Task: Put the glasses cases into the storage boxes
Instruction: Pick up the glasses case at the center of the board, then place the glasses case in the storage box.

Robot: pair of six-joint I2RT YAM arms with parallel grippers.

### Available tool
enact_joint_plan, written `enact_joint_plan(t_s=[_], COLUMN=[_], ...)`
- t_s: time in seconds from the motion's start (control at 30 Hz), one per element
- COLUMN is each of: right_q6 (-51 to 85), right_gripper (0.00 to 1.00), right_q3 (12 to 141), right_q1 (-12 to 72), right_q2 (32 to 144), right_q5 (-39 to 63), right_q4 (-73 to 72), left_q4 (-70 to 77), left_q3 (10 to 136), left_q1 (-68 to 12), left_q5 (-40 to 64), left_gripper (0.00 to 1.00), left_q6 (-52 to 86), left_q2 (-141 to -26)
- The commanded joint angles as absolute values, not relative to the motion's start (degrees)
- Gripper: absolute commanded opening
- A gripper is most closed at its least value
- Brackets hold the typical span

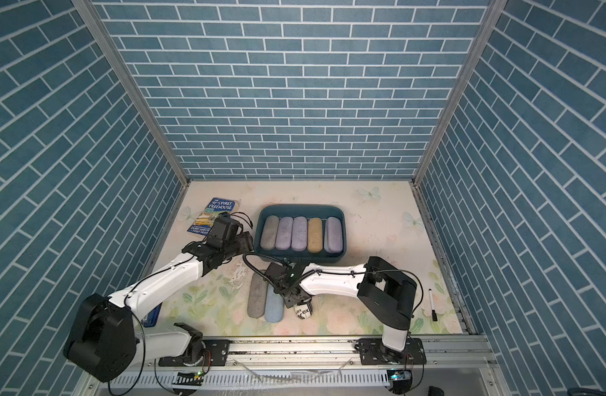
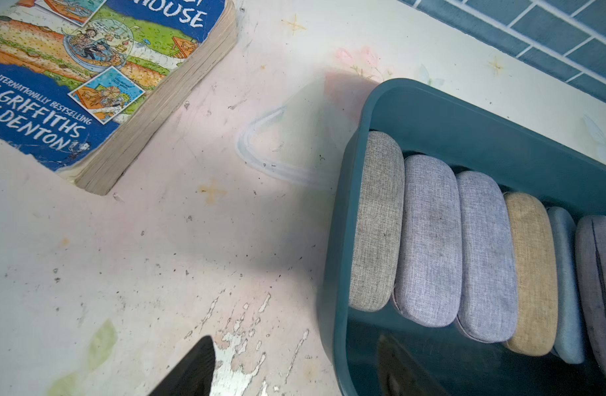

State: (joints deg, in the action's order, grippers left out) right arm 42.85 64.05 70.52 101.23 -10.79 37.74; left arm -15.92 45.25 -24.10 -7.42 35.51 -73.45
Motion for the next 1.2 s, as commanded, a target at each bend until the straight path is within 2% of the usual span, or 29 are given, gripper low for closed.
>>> enact_joint_plan(t_s=[0.0, 0.37, 0.6, 0.83, 1.17], right_q6=[44.6, 43.2, 38.3, 32.5, 29.6], right_gripper=[0.57, 0.57, 0.56, 0.56, 0.56], right_q3=[63.6, 67.3, 71.2, 75.5, 82.4], right_q1=[71.8, 71.3, 63.4, 54.2, 46.6], right_q2=[95.5, 81.2, 79.4, 83.6, 97.3], right_q5=[-12.1, -17.2, -18.5, -16.1, -13.5], right_q4=[42.8, 51.8, 48.6, 41.9, 36.5], left_q4=[-16.0, -16.1, -14.8, -12.4, -10.1], left_q3=[44.6, 44.8, 44.0, 42.9, 41.8], left_q1=[-23.6, -23.5, -23.5, -23.5, -23.5], left_q5=[-7.4, -7.5, -7.0, -6.3, -6.3], left_gripper=[0.76, 0.76, 0.78, 0.85, 0.99], left_q6=[35.2, 34.9, 34.2, 33.3, 32.0], left_q2=[-72.5, -71.8, -71.1, -69.2, -66.9])
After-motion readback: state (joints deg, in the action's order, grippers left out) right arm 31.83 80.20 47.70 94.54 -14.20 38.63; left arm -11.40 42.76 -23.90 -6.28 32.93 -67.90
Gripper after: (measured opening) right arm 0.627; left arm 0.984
